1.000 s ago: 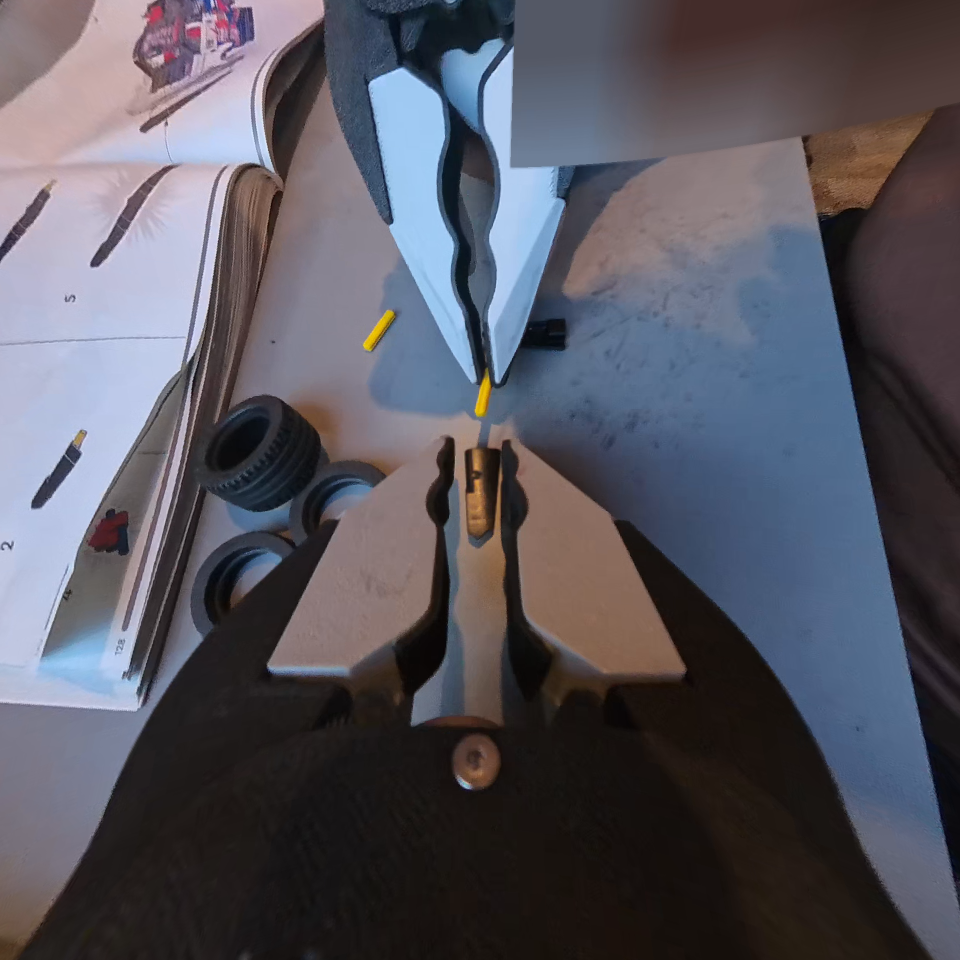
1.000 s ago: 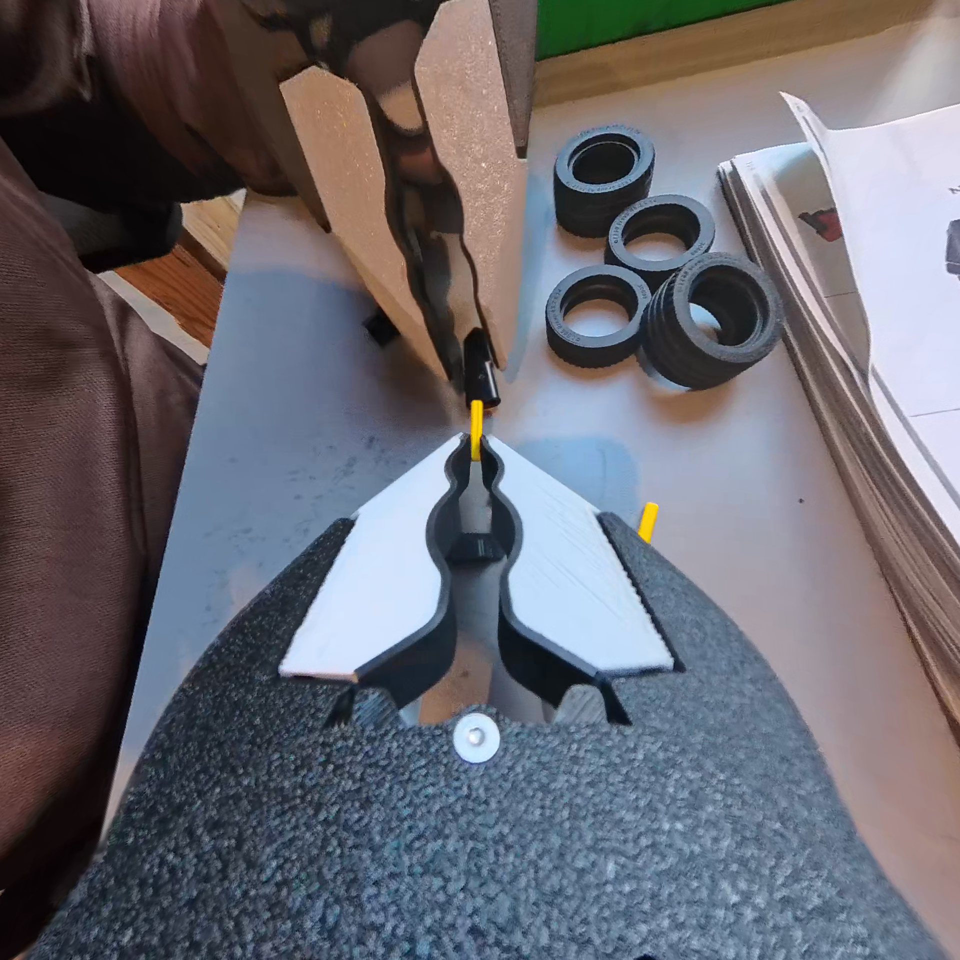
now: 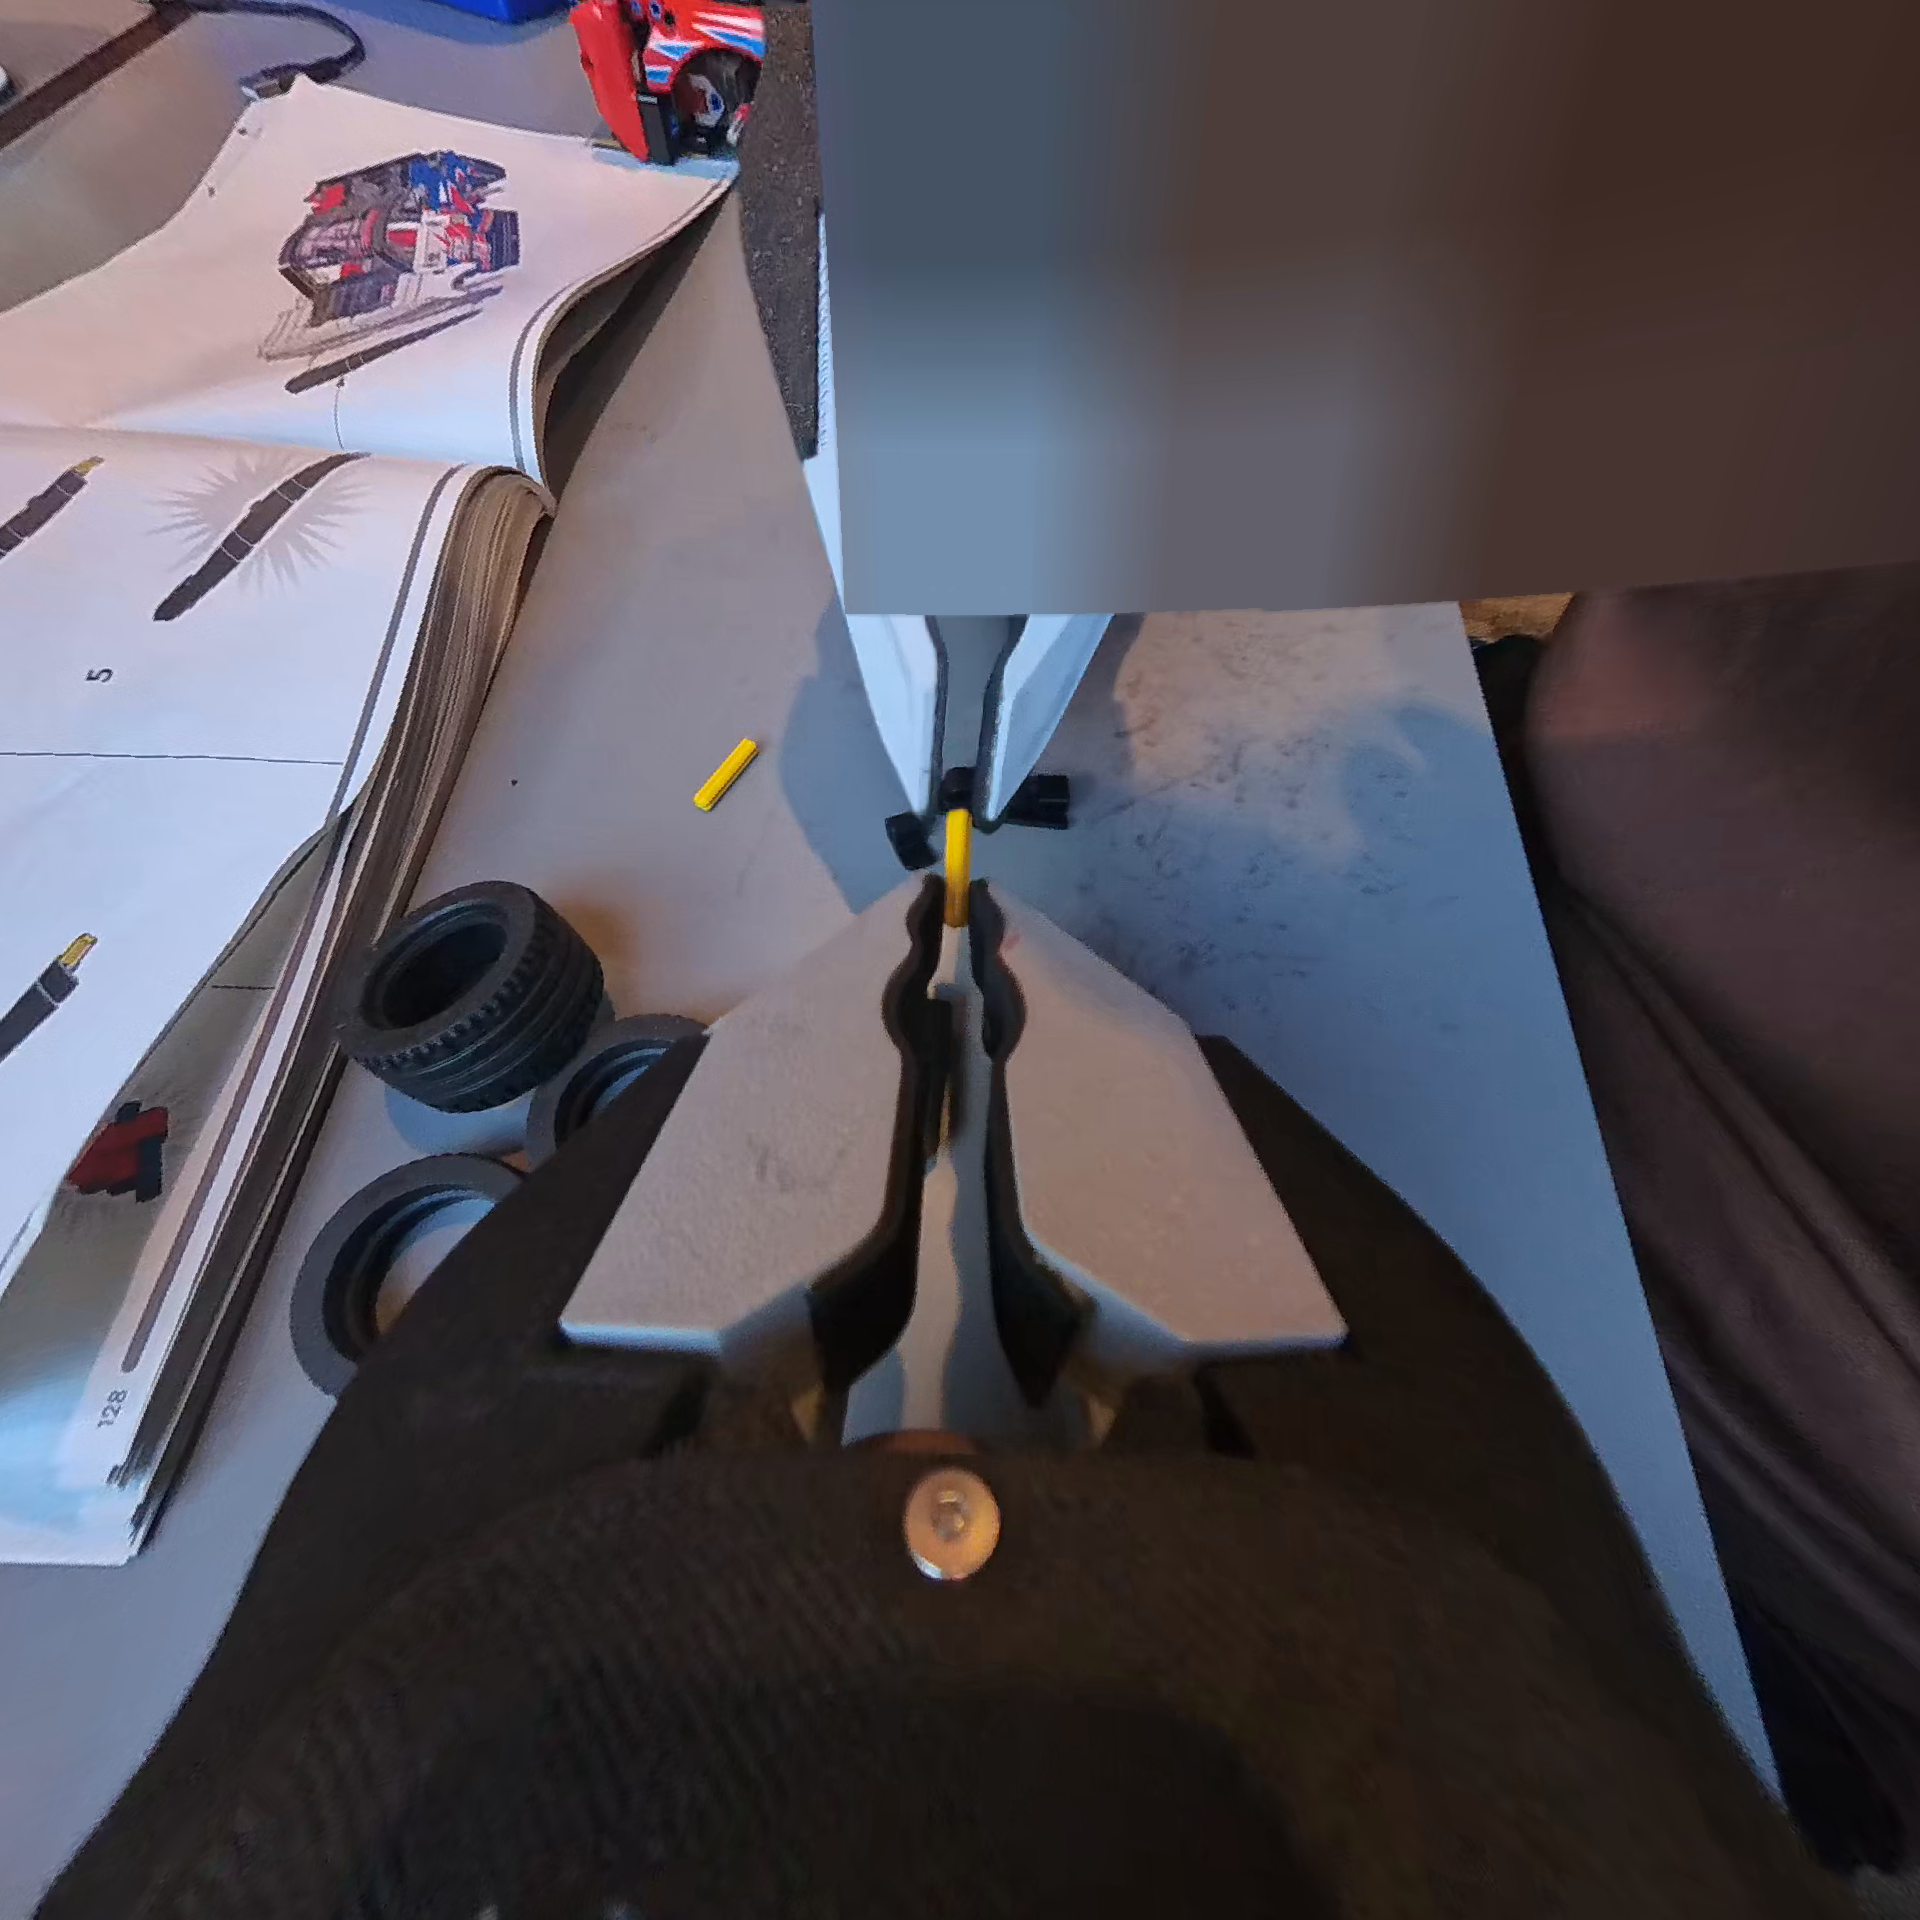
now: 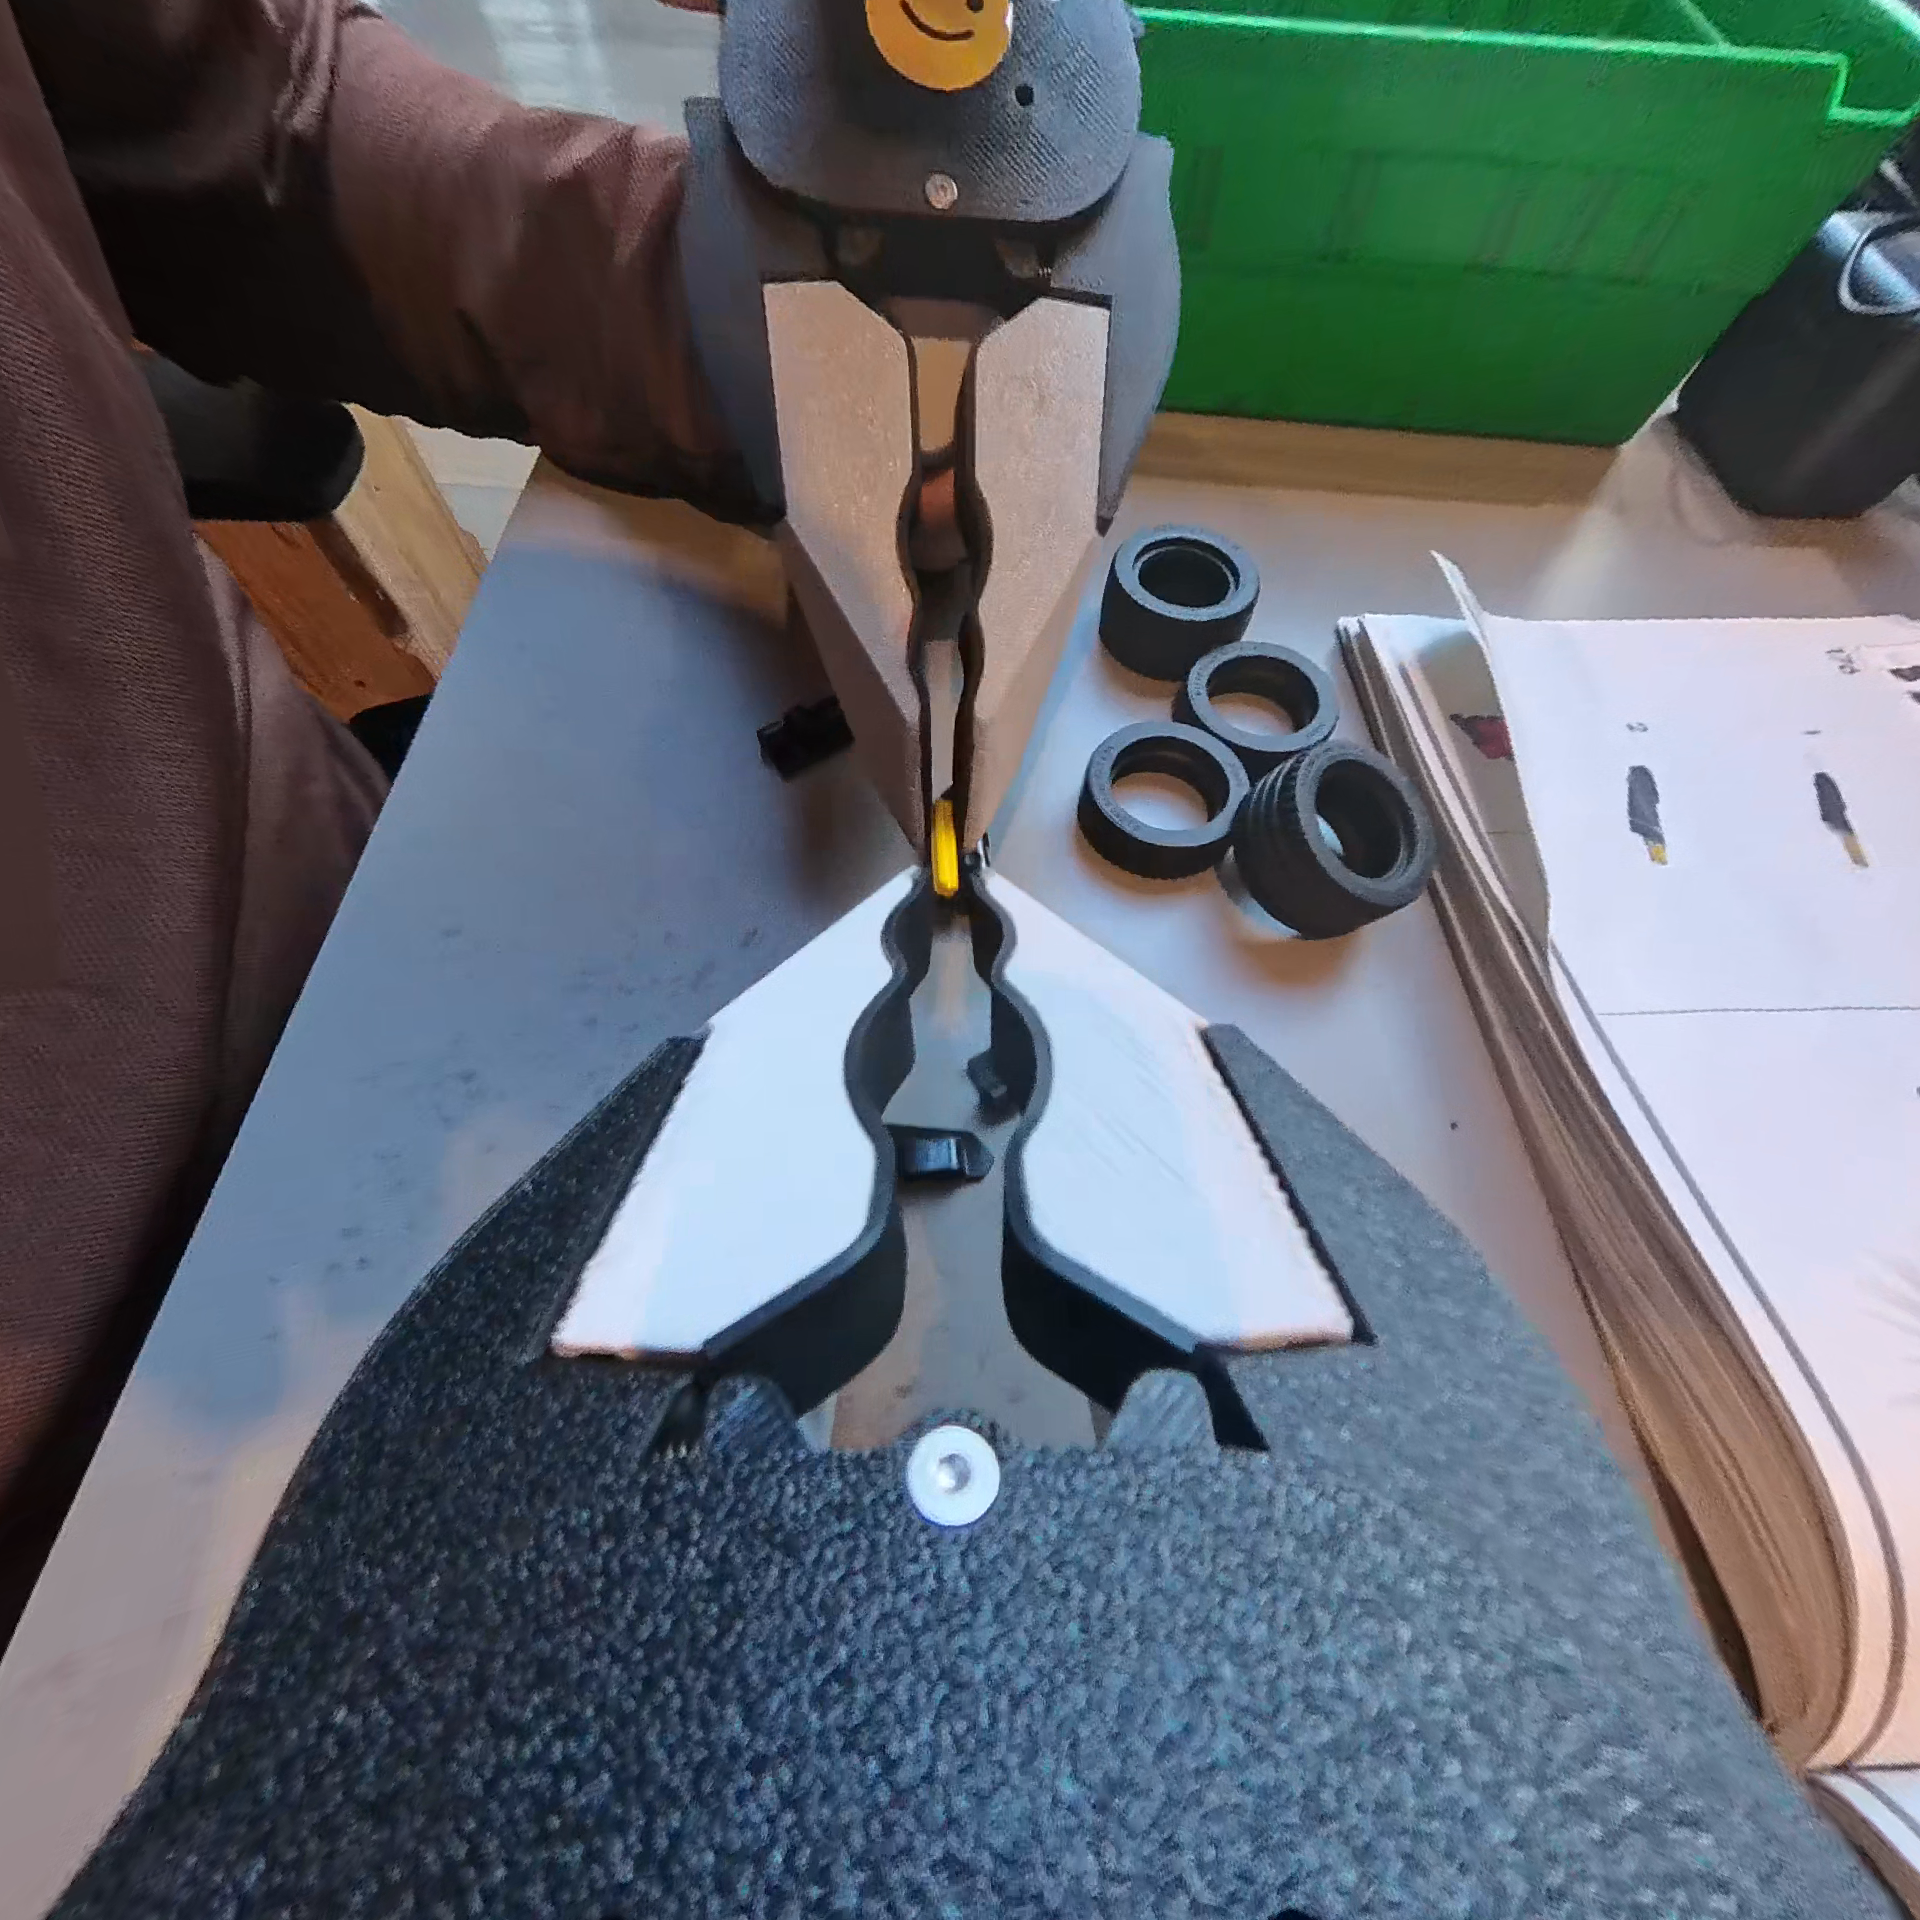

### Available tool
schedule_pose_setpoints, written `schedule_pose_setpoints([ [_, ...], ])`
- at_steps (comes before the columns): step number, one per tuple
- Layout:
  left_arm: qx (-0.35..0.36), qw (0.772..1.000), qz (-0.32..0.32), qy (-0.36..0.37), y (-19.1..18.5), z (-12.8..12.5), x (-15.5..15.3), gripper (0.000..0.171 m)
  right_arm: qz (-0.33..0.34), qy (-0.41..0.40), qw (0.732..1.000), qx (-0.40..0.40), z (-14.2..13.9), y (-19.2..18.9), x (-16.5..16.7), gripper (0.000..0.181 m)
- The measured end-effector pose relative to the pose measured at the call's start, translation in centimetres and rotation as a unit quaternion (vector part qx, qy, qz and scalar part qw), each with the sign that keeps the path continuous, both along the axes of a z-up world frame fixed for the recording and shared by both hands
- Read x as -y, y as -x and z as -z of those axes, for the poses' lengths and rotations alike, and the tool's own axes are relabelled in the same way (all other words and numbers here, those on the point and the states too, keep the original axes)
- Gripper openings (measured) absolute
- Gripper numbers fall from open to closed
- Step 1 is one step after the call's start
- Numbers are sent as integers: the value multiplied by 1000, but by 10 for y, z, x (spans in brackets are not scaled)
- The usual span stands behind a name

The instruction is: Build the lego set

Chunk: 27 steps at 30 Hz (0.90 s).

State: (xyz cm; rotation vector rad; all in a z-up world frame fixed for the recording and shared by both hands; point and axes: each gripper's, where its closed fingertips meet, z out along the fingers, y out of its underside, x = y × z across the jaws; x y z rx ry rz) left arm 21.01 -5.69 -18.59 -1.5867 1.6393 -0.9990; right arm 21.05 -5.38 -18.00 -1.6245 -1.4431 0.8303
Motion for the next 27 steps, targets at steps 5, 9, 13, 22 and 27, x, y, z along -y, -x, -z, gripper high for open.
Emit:
schedule_pose_setpoints([
  [5,11,1000,2,20,-1,-3,2,2,-3,-15,1000,1,0,1,2,3],
  [9,14,999,2,37,-2,-4,3,2,-1,-22,1000,0,-2,2,2,3],
  [13,12,998,0,56,-1,-4,2,2,3,-15,1000,8,2,3,2,3],
  [22,-95,995,-27,-4,19,32,-13,27,46,64,995,67,28,-4,-10,2],
  [27,-116,993,-11,-12,19,39,-8,19,48,69,992,96,37,-2,-8,2],
])
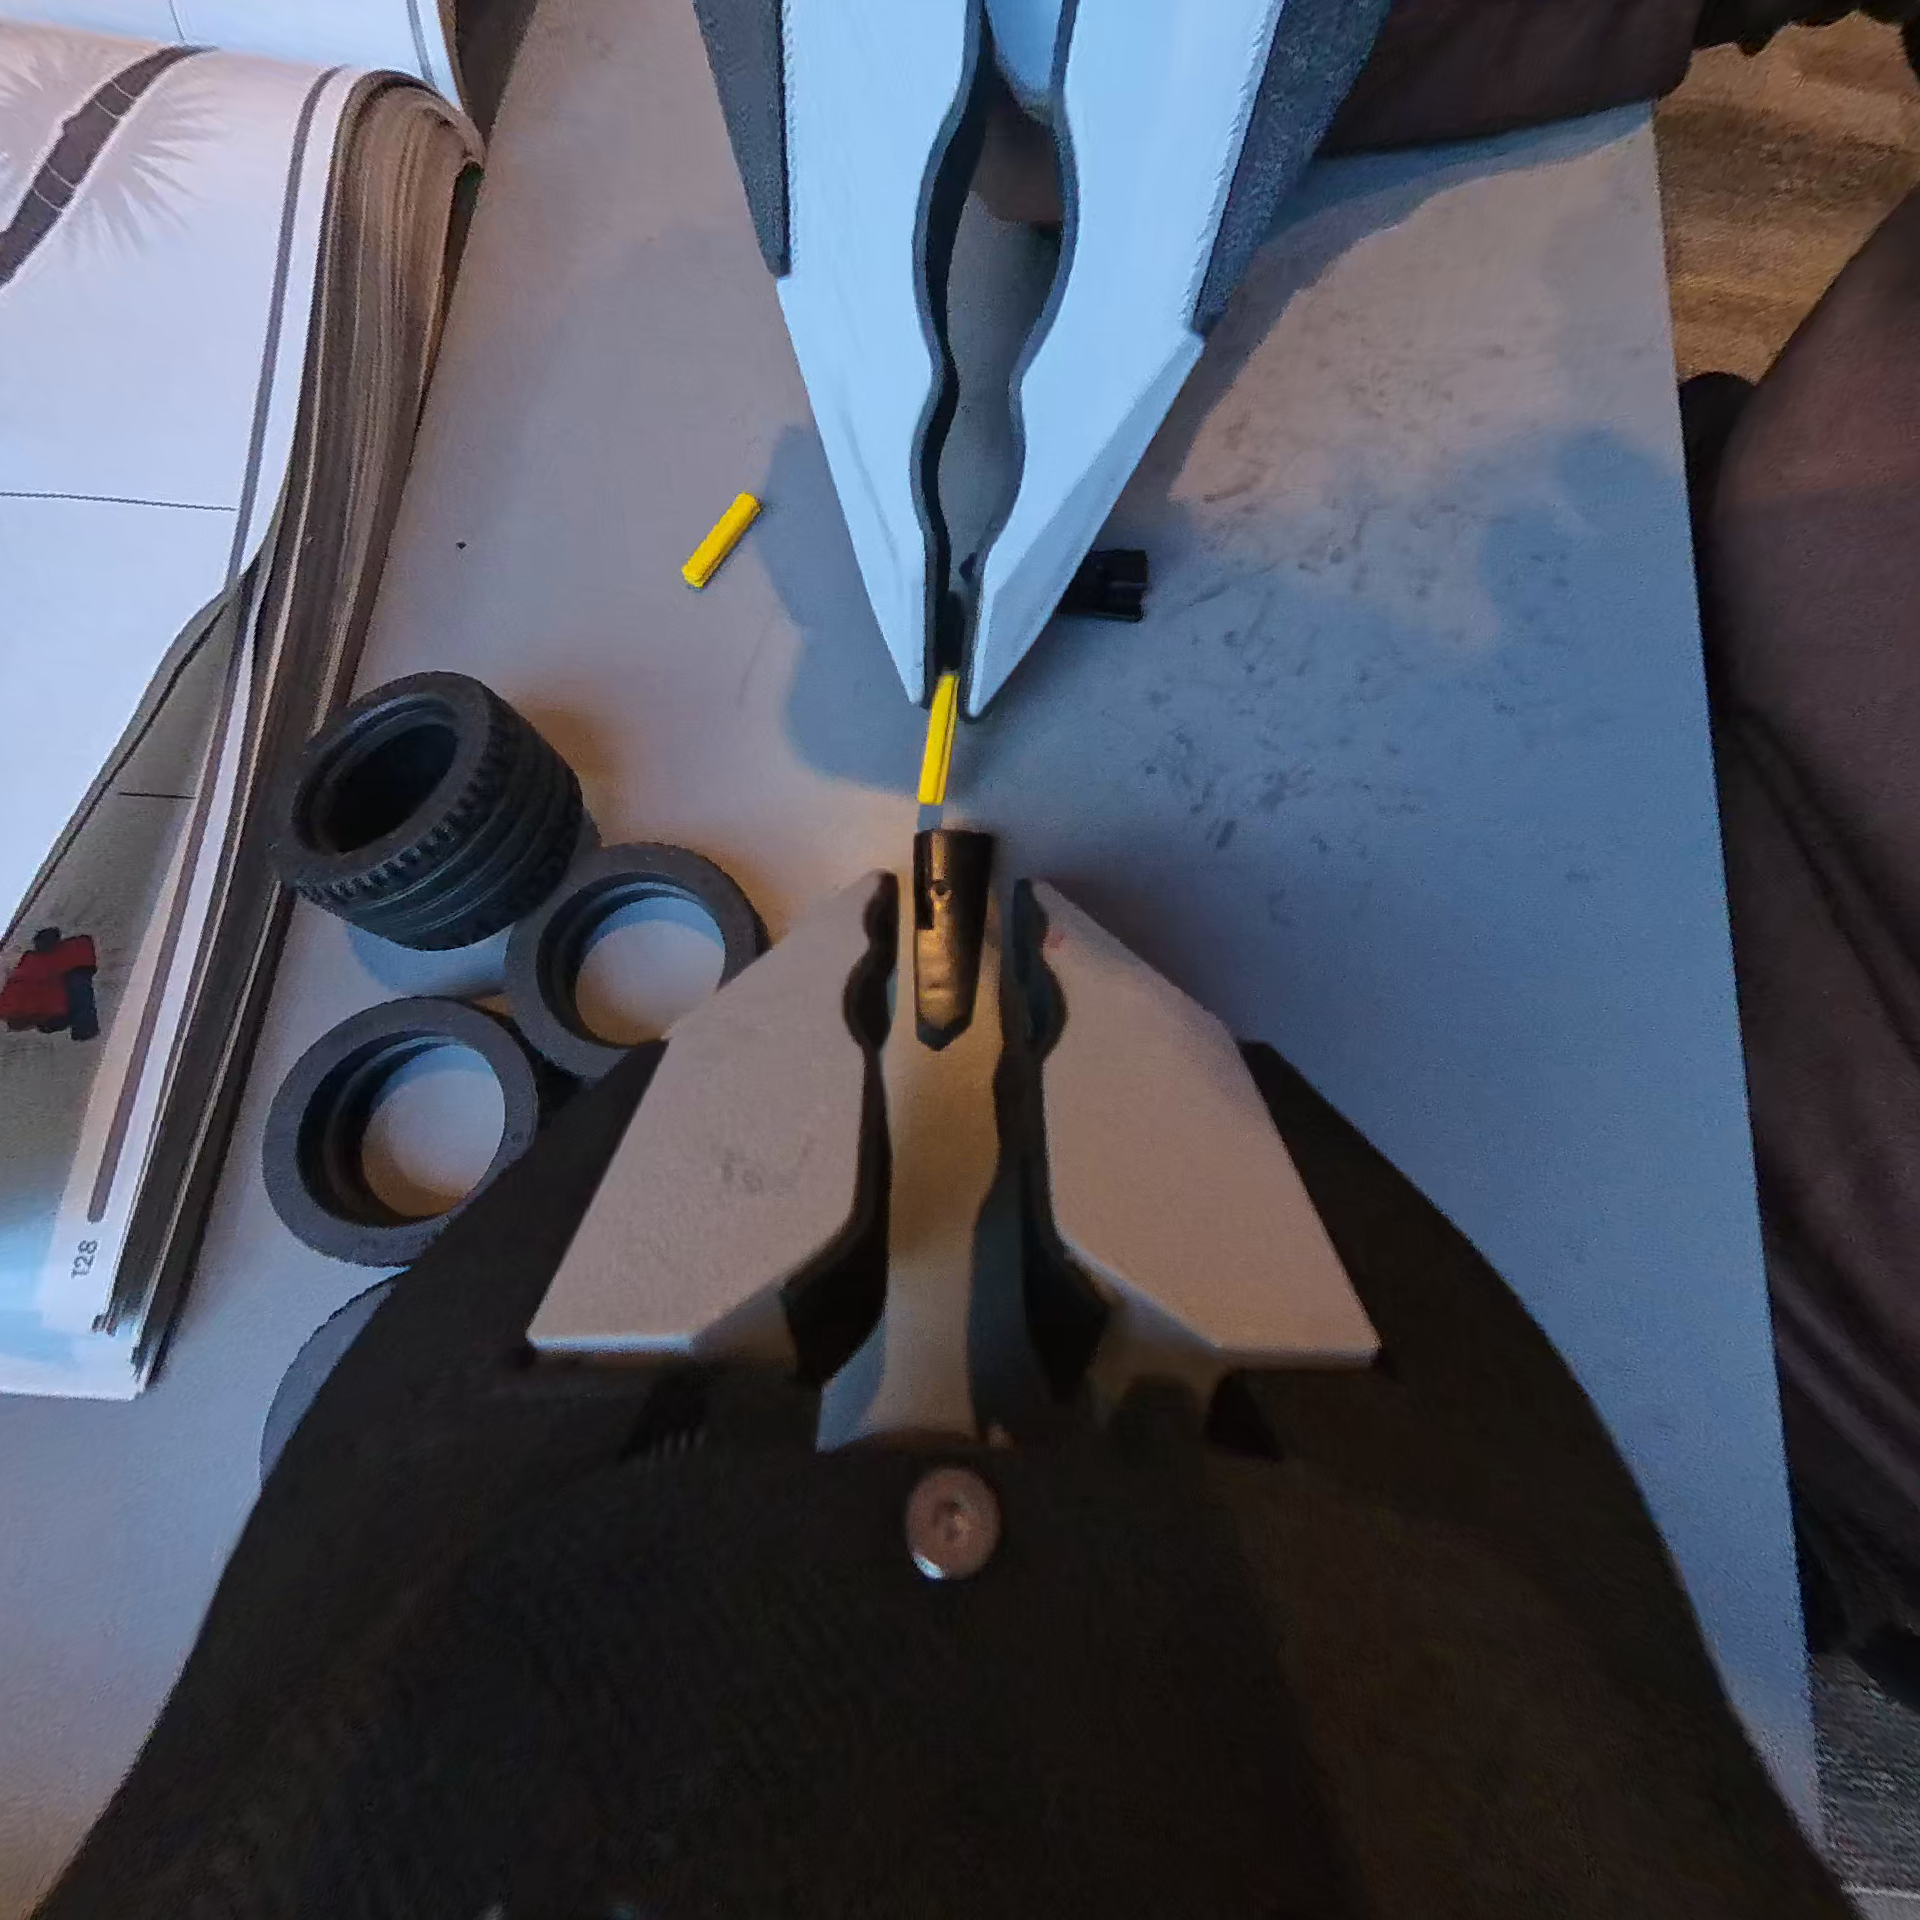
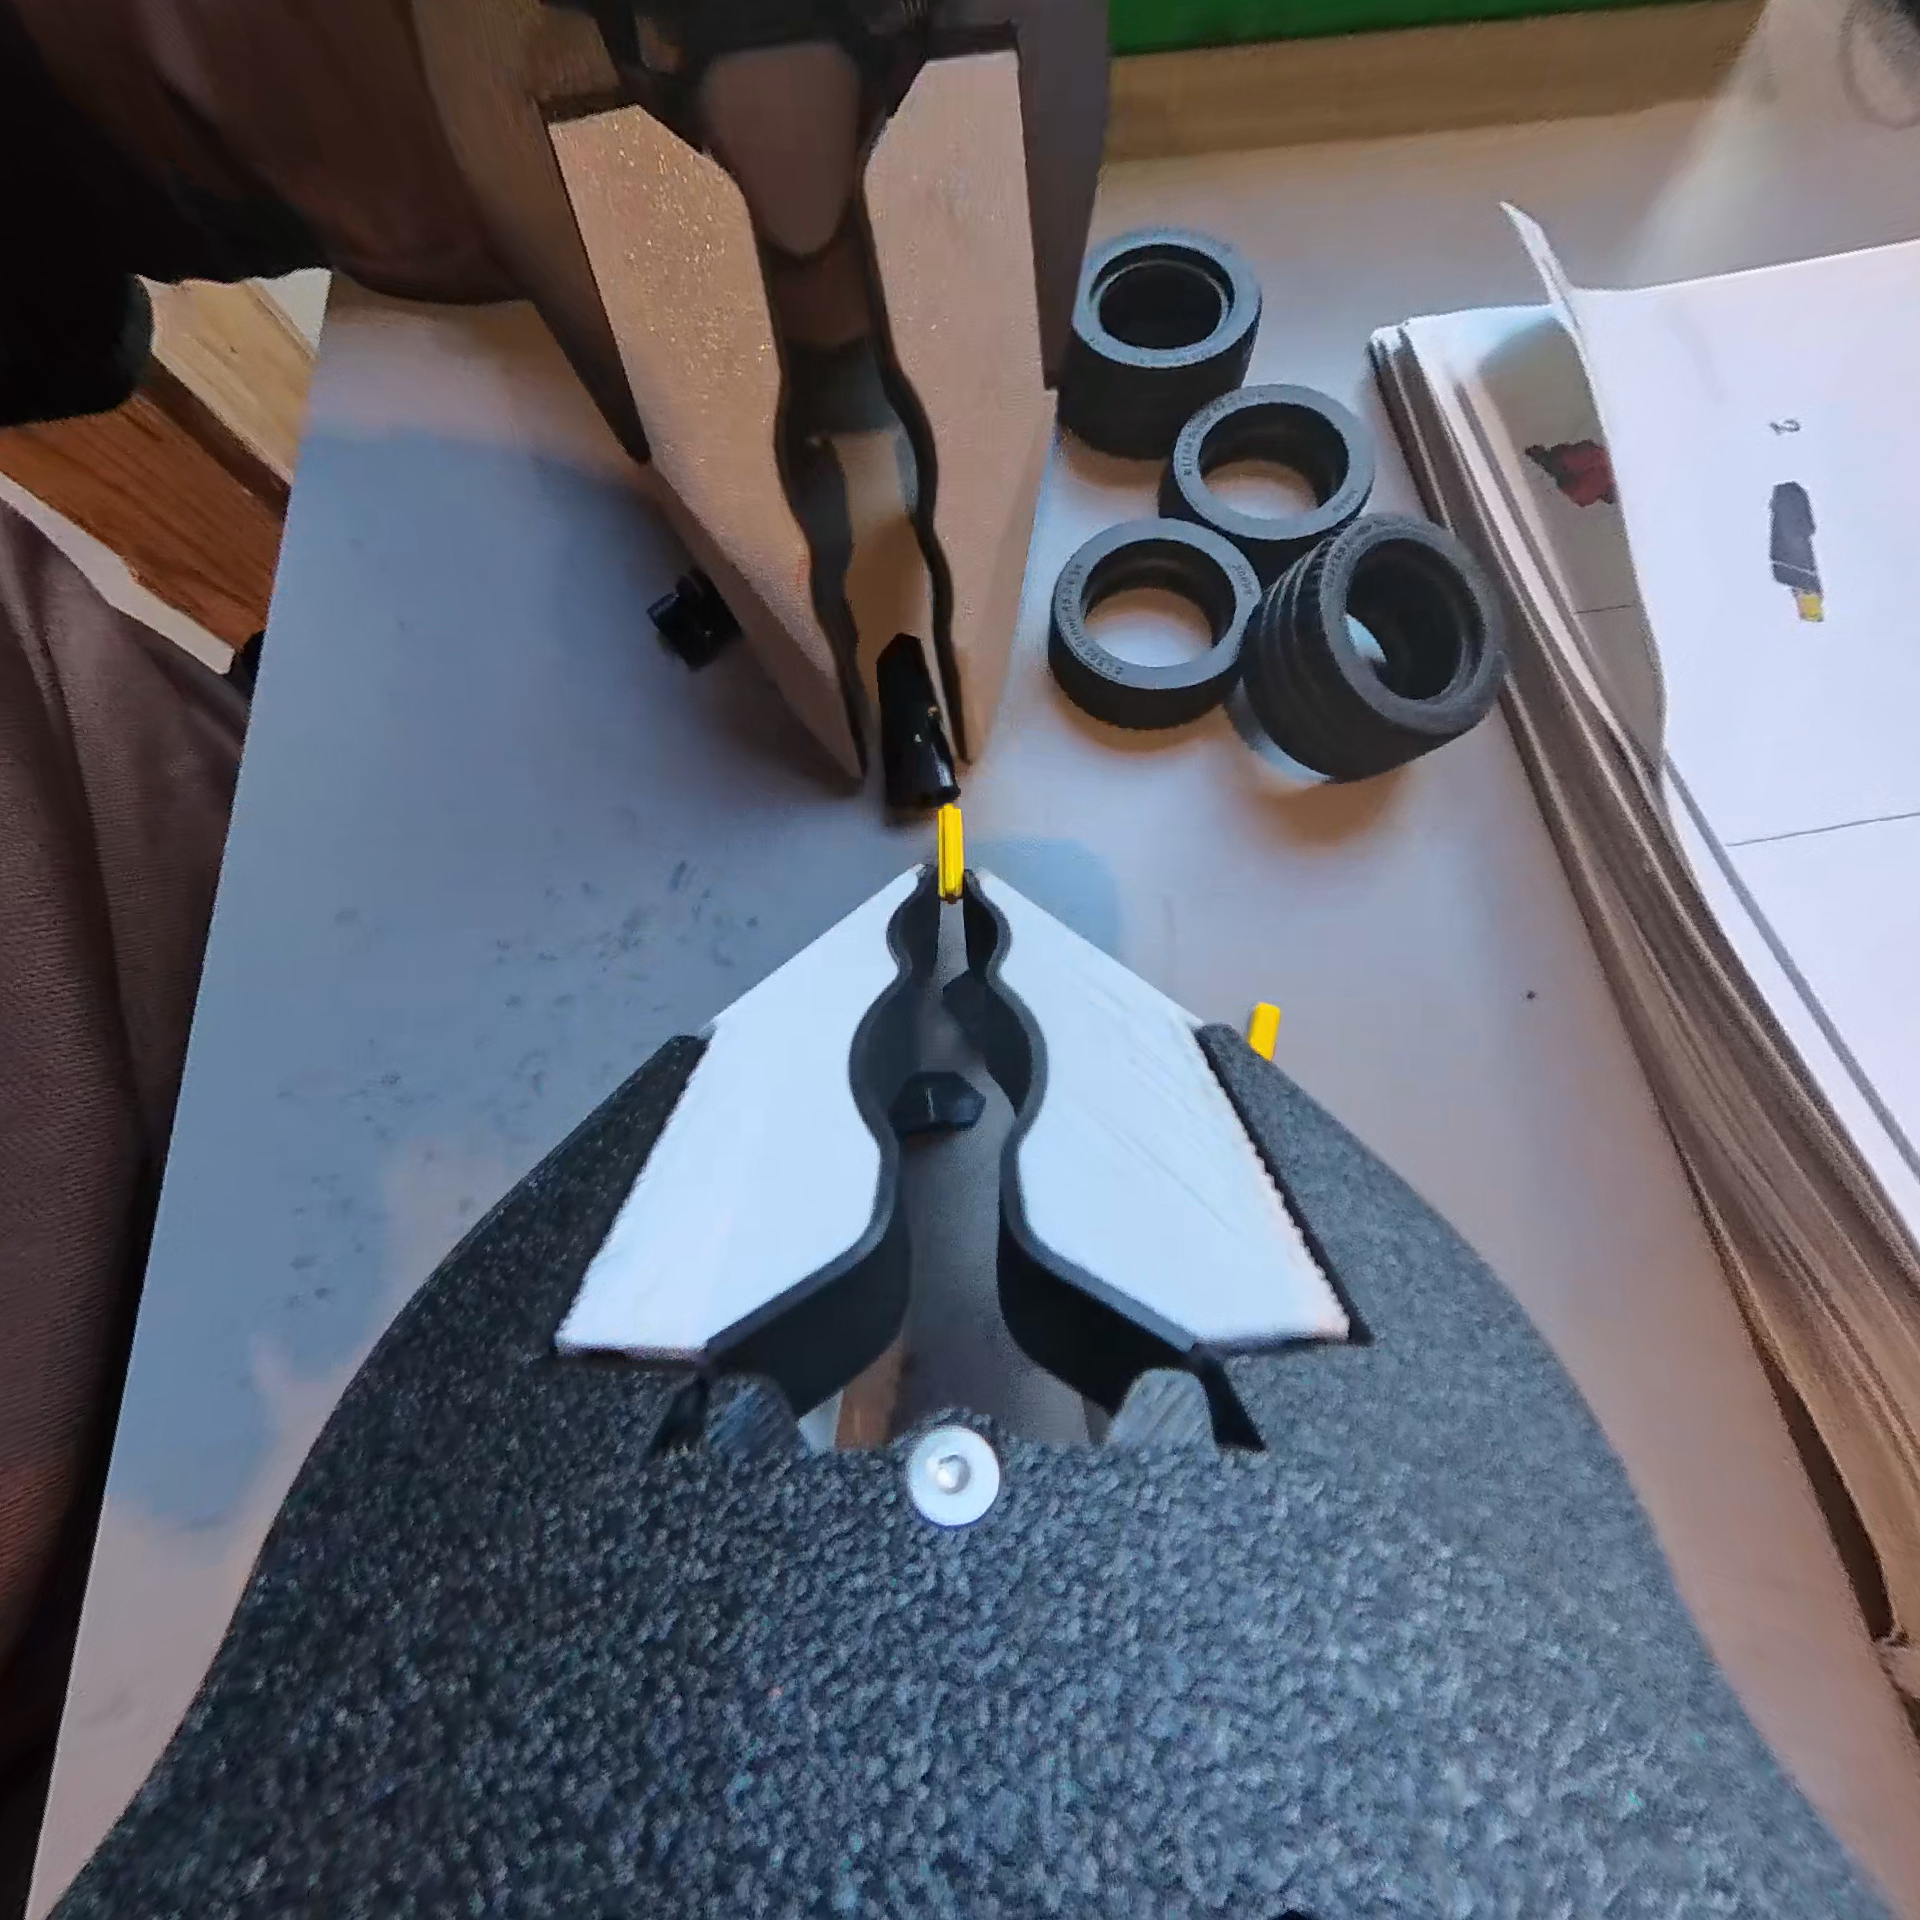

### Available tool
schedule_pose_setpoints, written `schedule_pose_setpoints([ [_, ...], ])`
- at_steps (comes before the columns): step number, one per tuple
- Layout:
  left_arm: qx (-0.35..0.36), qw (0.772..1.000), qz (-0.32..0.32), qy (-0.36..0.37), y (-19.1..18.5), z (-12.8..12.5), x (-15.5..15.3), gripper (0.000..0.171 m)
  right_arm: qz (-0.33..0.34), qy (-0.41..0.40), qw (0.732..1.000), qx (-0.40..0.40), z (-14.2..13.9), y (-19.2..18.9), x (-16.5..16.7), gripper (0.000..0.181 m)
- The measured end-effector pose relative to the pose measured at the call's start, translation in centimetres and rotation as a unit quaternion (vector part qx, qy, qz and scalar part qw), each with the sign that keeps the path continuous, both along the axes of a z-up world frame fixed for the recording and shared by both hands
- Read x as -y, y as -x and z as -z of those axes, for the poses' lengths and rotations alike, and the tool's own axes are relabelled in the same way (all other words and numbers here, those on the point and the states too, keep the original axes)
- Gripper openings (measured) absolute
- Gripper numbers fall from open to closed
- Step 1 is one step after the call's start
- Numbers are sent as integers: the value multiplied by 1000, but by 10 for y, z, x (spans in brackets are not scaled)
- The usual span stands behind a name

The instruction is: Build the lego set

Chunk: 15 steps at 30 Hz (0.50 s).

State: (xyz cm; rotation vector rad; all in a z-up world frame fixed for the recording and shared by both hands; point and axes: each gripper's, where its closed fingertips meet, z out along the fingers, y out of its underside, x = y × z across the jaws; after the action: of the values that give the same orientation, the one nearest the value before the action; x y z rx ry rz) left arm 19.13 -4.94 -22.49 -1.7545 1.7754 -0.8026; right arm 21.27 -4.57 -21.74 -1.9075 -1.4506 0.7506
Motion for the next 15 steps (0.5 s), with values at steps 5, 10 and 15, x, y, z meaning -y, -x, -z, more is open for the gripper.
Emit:
schedule_pose_setpoints([
  [5,0,1000,5,-1,0,0,1,11,-1,8,1000,6,3,4,1,2],
  [10,0,1000,6,-5,-1,1,1,11,-3,10,1000,1,1,4,2,2],
  [15,0,1000,8,-18,0,1,2,11,-11,12,1000,-1,1,5,5,2],
])
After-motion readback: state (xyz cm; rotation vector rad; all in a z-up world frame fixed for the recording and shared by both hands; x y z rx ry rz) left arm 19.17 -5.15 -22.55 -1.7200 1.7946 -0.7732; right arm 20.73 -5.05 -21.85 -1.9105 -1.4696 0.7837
